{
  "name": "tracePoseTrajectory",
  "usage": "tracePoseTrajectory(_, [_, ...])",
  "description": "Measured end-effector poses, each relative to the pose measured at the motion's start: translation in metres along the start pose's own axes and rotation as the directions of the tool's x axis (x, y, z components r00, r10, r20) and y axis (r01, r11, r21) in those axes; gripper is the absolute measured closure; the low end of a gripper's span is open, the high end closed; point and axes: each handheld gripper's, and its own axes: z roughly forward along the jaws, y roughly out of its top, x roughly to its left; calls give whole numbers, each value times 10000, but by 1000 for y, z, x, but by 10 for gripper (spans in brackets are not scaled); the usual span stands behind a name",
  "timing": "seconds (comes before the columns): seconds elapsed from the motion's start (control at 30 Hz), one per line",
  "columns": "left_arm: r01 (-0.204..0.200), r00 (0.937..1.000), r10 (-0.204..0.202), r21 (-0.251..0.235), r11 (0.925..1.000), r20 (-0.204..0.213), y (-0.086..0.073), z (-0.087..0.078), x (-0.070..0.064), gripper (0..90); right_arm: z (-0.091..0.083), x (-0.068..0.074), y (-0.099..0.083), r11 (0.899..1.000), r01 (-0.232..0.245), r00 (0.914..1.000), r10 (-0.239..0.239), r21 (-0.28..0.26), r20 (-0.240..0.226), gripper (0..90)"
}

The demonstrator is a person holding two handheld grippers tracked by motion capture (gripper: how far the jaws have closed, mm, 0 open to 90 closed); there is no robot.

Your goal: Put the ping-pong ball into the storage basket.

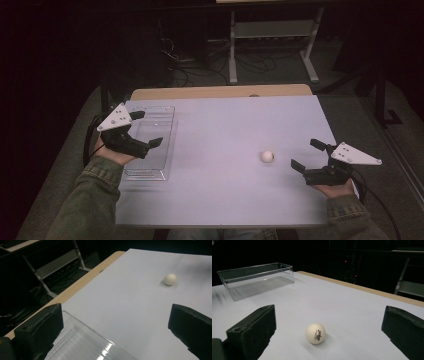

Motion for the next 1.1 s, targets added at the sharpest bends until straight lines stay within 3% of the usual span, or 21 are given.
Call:
tracePoseTrajectory(0.43, [-295,9979,258,609,9977,595,11,22,-2,0,2,0,-1,9999,-8,10000,8,119,-45,0])
tracePoseTrajectory(0.63, [-463,9955,371,1055,9933,870,14,37,-3,0,2,0,-1,9998,-26,10000,28,174,-88,0])
tracePoseTrajectory(1.1, [-836,9874,627,1424,9863,1455,28,64,-5,0,3,1,-1,9995,-18,9999,23,313,-155,0])
